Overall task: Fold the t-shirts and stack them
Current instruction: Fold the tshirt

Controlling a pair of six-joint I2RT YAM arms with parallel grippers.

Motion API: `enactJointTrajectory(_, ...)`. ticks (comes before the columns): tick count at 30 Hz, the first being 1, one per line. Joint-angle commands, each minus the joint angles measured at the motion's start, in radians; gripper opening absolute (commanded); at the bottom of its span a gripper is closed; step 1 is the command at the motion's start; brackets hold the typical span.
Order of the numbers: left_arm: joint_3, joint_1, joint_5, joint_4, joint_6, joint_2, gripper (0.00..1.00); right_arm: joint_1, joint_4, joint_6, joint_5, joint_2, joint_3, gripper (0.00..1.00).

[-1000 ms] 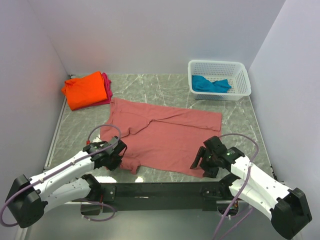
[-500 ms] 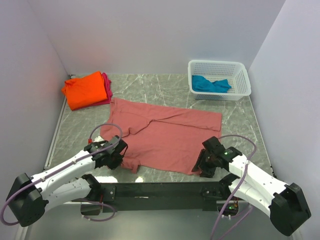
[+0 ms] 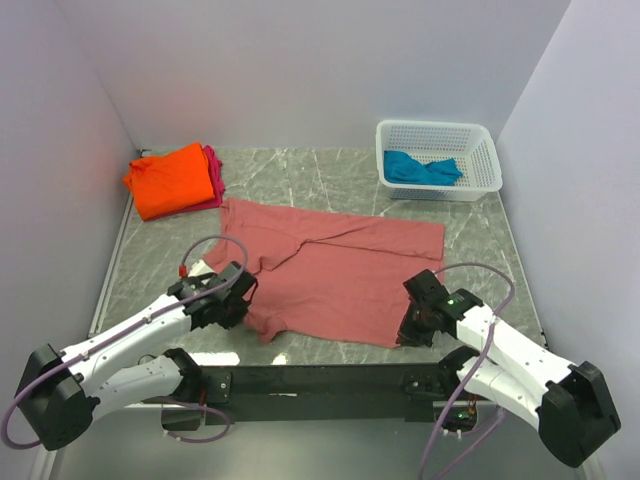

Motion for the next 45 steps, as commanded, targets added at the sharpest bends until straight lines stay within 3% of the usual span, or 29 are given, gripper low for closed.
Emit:
enactJointTrajectory(1,0.074,0.032,-0.068,-0.004,0.073,0.003,0.01,0.004,-0.038,-0.065,0.054,0.051,0.088,0.00)
enactJointTrajectory(10,0.211,0.174,-0.077,0.188,0.298,0.098,0.01,0.000,-0.062,-0.306,0.152,0.345,0.362,0.00)
enactJointTrajectory(17,0.340,0.242,-0.065,0.252,0.416,0.293,0.01,-0.049,-0.045,-0.372,0.183,0.442,0.500,0.00)
enactJointTrajectory(25,0.424,0.313,-0.066,0.291,0.450,0.405,0.01,-0.151,-0.005,-0.403,0.174,0.528,0.596,0.00)
enactJointTrajectory(32,0.507,0.374,-0.020,0.364,0.521,0.567,0.06,-0.212,0.083,-0.408,0.175,0.626,0.666,0.07)
enactJointTrajectory(34,0.545,0.386,0.001,0.397,0.538,0.616,0.14,-0.226,0.106,-0.403,0.198,0.668,0.700,0.13)
enactJointTrajectory(35,0.561,0.398,0.014,0.406,0.556,0.659,0.27,-0.247,0.125,-0.403,0.212,0.686,0.714,0.26)
enactJointTrajectory(38,0.637,0.411,0.034,0.420,0.594,0.736,0.43,-0.269,0.129,-0.409,0.266,0.763,0.799,0.47)
enactJointTrajectory(39,0.678,0.412,0.029,0.414,0.599,0.750,0.61,-0.273,0.139,-0.424,0.293,0.780,0.828,0.54)
enactJointTrajectory(40,0.699,0.412,0.028,0.415,0.605,0.774,0.74,-0.278,0.152,-0.435,0.327,0.788,0.844,0.76)
enactJointTrajectory(42,0.766,0.414,0.034,0.392,0.627,0.793,0.99,-0.283,0.130,-0.448,0.358,0.800,0.891,0.80)
enactJointTrajectory(45,0.744,0.414,0.072,0.383,0.644,0.763,0.99,-0.267,0.133,-0.470,0.326,0.727,0.849,0.82)
